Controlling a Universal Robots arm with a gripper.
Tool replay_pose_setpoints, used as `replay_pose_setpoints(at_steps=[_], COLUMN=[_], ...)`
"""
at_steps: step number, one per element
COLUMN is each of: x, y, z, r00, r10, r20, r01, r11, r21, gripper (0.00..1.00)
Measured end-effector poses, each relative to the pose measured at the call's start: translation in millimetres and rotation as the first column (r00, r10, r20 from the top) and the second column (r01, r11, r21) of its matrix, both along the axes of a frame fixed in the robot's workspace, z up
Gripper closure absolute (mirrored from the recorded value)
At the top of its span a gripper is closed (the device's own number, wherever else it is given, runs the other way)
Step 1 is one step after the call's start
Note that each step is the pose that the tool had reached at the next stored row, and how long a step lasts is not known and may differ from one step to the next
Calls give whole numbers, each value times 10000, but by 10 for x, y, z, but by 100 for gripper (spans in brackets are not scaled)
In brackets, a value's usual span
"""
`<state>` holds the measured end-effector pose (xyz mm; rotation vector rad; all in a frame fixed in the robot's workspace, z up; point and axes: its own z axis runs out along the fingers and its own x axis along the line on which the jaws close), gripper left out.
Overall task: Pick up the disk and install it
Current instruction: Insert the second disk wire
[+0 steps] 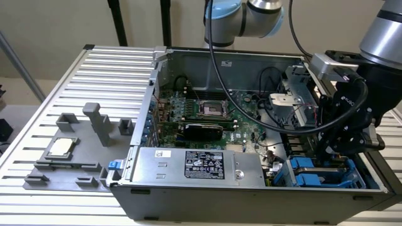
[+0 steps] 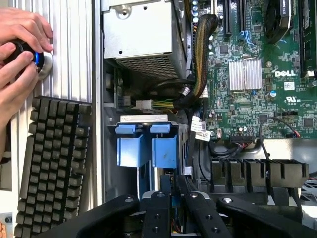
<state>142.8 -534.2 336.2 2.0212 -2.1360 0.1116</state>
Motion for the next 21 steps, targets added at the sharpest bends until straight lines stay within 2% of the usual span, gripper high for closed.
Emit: replay_pose_setpoints(at_steps=[5,8,11,12,13,15,17,18,21], x=[-1,0,1,1,2,2,3,4,13], y=[-2,-2,-8,-15,-22,-42,-73,-92,-153], z=[18,95,118,119,116,110,106,105,103], r00=[10000,10000,10000,10000,10000,10000,10000,10000,10000], r10=[2,4,21,29,35,38,38,37,38], r20=[-1,0,0,0,1,1,2,1,-19], r01=[-2,-4,-21,-29,-35,-38,-38,-37,-36], r11=[10000,10000,10000,9999,9997,9990,9979,9975,9966], r21=[46,47,91,149,236,450,642,706,826], gripper=[83,83,83,83,83,83,83,83,83])
